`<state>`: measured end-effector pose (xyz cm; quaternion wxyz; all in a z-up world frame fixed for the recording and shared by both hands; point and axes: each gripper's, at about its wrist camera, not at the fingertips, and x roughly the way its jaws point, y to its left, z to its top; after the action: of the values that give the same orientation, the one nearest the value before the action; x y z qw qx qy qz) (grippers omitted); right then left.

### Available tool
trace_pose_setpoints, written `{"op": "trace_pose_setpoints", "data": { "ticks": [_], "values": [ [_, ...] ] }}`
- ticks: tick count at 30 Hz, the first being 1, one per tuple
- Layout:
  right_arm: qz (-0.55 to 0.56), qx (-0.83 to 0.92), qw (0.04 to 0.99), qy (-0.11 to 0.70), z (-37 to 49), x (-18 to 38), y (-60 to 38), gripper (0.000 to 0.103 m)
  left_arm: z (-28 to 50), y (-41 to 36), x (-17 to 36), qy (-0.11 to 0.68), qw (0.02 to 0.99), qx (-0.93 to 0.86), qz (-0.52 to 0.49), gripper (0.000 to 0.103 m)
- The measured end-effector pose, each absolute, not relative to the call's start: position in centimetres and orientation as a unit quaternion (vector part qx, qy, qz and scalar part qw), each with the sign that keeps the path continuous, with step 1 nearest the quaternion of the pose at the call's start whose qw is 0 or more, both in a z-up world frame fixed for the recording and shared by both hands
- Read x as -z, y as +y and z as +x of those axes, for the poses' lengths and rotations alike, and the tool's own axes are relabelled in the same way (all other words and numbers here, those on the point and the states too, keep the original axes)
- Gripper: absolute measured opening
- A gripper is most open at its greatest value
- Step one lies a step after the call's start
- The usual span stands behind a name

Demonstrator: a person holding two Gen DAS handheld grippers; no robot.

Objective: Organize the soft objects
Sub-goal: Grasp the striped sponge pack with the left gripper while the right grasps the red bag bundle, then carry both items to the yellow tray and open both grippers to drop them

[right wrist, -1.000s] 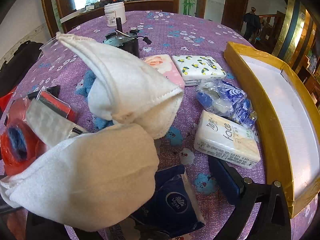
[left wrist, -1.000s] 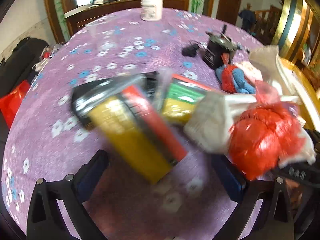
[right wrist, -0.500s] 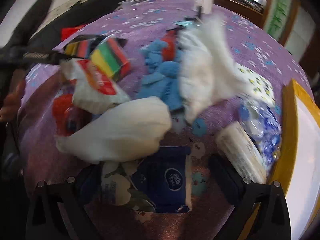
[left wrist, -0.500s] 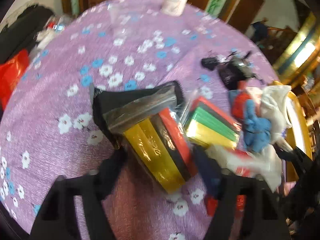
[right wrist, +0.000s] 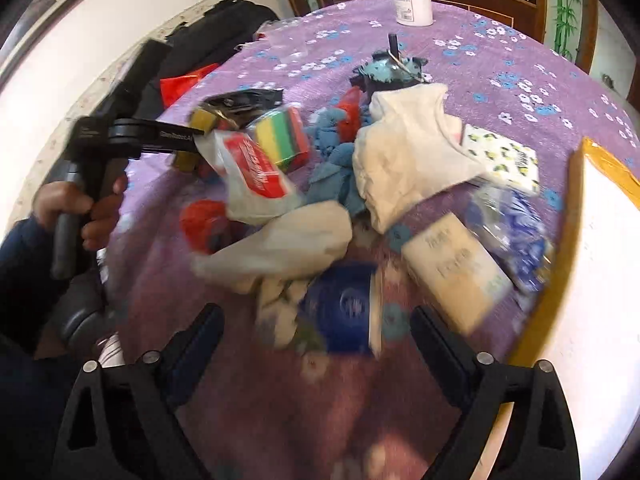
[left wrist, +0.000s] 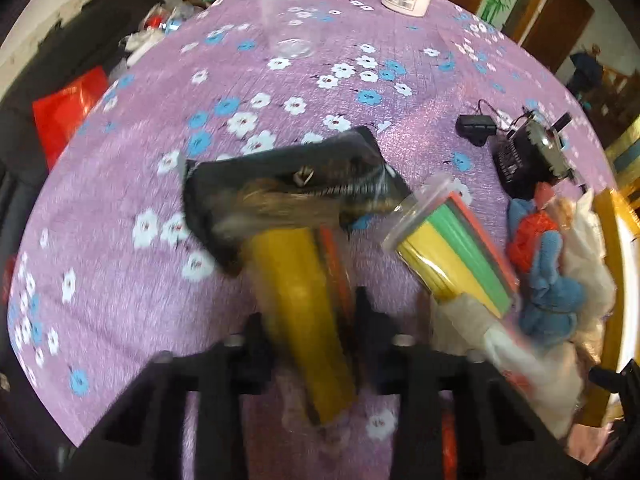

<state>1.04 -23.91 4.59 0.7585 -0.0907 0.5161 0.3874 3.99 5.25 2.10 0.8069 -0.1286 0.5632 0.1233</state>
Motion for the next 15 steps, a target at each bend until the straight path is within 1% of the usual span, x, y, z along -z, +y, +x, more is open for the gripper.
{"op": "trace_pose_setpoints", "data": {
  "ticks": [2, 4, 5, 7, 9, 10, 11, 12, 13, 15],
  "values": [
    [-0.088, -0.402, 0.755, 0.511, 0.5, -6.2, -24.8, 0.09, 2.6, 5.7, -2.9, 0.568, 0.798, -0.126, -0.154, 0.019],
    [-0.074, -0.427, 0.754, 0.494, 0.3, -8.5, -25.7, 0.086, 0.5, 5.8, -4.3, 0.565, 0.795, -0.133, -0.179, 0.019],
    [-0.07, -0.441, 0.754, 0.481, 0.3, -9.4, -25.7, 0.082, -0.8, 5.8, -5.3, 0.558, 0.797, -0.144, -0.183, 0.019],
    [-0.092, -0.448, 0.754, 0.472, 0.7, -10.5, -23.9, 0.078, -3.3, 6.1, -7.2, 0.545, 0.799, -0.155, -0.2, 0.019],
    [-0.108, -0.486, 0.73, 0.468, 0.5, -10.7, -20.9, 0.066, -5.3, 6.6, -8.6, 0.533, 0.802, -0.168, -0.21, 0.019],
    [-0.123, -0.492, 0.724, 0.468, 0.1, -10.3, -19.6, 0.064, -6.0, 7.0, -9.3, 0.525, 0.806, -0.17, -0.213, 0.019],
    [-0.142, -0.496, 0.714, 0.474, -0.3, -9.8, -18.1, 0.058, -6.3, 7.4, -9.7, 0.52, 0.809, -0.174, -0.211, 0.019],
    [-0.165, -0.505, 0.694, 0.486, -0.6, -8.6, -15.7, 0.044, -6.7, 7.7, -10.0, 0.516, 0.812, -0.175, -0.208, 0.019],
    [-0.177, -0.503, 0.687, 0.494, -0.5, -7.6, -14.1, 0.04, -6.8, 8.1, -10.3, 0.512, 0.816, -0.169, -0.208, 0.019],
    [-0.18, -0.491, 0.68, 0.514, 0.4, -5.8, -11.9, 0.04, -6.8, 8.9, -10.3, 0.512, 0.821, -0.155, -0.2, 0.019]
  ]
}}
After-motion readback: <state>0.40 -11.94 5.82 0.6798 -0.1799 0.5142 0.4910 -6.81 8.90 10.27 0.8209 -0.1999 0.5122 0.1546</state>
